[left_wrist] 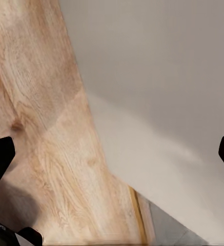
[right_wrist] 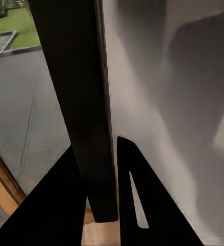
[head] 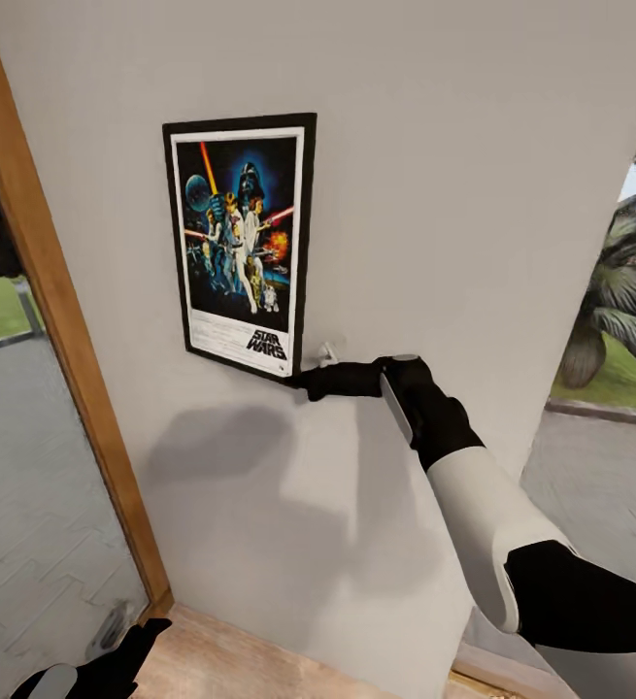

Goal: Pick up the poster from the kitchen countertop and hang it on one of the wall nails in the kitchen.

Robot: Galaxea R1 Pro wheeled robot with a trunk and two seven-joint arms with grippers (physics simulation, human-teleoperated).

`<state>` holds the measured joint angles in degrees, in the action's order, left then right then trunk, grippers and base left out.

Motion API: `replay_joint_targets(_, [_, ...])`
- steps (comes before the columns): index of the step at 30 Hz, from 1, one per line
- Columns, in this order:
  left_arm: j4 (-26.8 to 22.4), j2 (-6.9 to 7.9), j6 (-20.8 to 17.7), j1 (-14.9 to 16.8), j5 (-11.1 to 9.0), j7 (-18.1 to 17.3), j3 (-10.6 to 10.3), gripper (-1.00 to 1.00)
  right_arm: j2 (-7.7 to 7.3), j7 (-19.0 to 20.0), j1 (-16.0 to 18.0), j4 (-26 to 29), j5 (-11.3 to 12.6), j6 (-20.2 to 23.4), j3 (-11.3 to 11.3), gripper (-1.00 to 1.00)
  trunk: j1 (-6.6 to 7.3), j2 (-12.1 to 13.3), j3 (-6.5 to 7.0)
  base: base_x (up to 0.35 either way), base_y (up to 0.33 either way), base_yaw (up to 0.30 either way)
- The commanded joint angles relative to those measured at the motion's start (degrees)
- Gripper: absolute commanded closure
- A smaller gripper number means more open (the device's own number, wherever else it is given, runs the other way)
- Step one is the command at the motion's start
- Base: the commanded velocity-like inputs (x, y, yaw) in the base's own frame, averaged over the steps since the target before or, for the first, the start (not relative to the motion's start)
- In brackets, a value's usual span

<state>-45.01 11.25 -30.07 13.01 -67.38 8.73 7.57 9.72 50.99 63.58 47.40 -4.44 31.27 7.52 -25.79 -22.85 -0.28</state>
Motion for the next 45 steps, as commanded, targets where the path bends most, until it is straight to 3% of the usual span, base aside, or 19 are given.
replay_joint_targets(1, [-0.08,0.0,-0.25,0.0,-0.64,0.5,0.08,-1.0,0.04,-0.11,0.01,0.06,-0.34,0.28,-0.12,1.0,0.01,-0.07,-0.03,-0.317,0.0,0.0])
replay_joint_targets(9, [-0.08,-0.01,-0.26,0.0,-0.73,0.42,0.08,-1.0,0.04,-1.67,-0.03,0.06,-0.38,0.26,-0.04,1.0,0.01,-0.07,-0.03,-0.185,0.0,0.0])
replay_joint_targets(10, [-0.08,-0.02,-0.26,0.0,-0.73,0.41,0.08,-1.0,0.04,-1.74,-0.04,0.06,-0.37,0.27,0.01,-1.0,0.01,-0.07,-0.03,-0.027,0.0,0.0])
replay_joint_targets(25, [-0.08,0.0,-0.26,0.0,-0.7,0.34,0.08,-1.0,0.02,-1.86,-0.14,0.06,-0.32,0.26,-0.13,-1.0,0.01,-0.07,-0.03,-0.003,0.0,0.0])
replay_joint_targets(28, [-0.08,-0.02,-0.15,0.0,-0.66,0.39,0.1,-1.0,0.07,-2.38,-2.07,-0.19,-0.42,0.14,0.0,-1.0,0.01,-0.07,-0.03,0.0,0.0,0.0])
replay_joint_targets(30, [0.07,-0.05,-0.08,0.02,-0.51,0.44,0.1,-1.0,0.12,-4.29,-4.97,-0.14,-0.47,-0.23,0.08,-1.0,0.01,-0.07,-0.03,0.0,0.0,0.0])
replay_joint_targets(36, [1.45,-0.16,1.44,0.55,0.07,1.32,0.1,-1.0,0.28,-16.06,-13.73,-0.28,-0.59,-1.17,0.68,-1.0,0.01,-0.07,-0.03,0.0,0.0,0.0])
replay_joint_targets(38, [4.17,-0.12,3.69,1.33,0.35,1.66,0.06,-1.0,0.28,-21.86,-21.01,-1.11,-0.81,-3.1,0.77,-1.0,0.01,-0.07,-0.03,0.0,0.0,0.0])
replay_joint_targets(39, [6.16,-0.05,4.71,1.84,1.35,2.29,-0.07,-1.0,0.28,-24.73,-25.77,-2.33,-1.03,-6.16,0.81,-1.0,0.01,-0.07,-0.03,0.0,0.0,0.0])
replay_joint_targets(40, [7.35,-0.02,5.2,2.12,2.41,2.84,-0.18,-1.0,0.28,-26.13,-28.42,-3.31,-1.13,-8.15,0.83,-1.0,0.01,-0.07,-0.03,0.0,0.0,0.0])
replay_joint_targets(42, [12.89,0.2,6.96,3.26,9.87,4.55,-0.49,-1.0,-0.5,-31.05,-39.71,-10.83,-1.96,-18.91,0.69,-1.0,0.01,-0.07,-0.03,0.0,0.0,0.0])
replay_joint_targets(43, [15.18,0.12,7.4,3.61,14.12,5.1,-0.62,-1.0,-2.06,-32.87,-45.02,-17.77,-2.32,-25.23,0.6,-1.0,0.01,-0.07,-0.03,0.0,0.0,0.0])
replay_joint_targets(44, [17.87,-0.18,7.82,3.56,19.63,5.71,-0.75,-1.0,-5.62,-34.64,-51.98,-30.84,-2.67,-33.82,0.7,-1.0,0.01,-0.07,-0.03,0.0,0.0,0.0])
replay_joint_targets(45, [19.0,-0.32,7.98,3.32,21.13,5.88,-0.78,-1.0,-6.96,-35.01,-54.27,-34.1,-2.72,-35.95,0.73,-1.0,0.01,-0.07,-0.03,0.0,0.0,0.0])
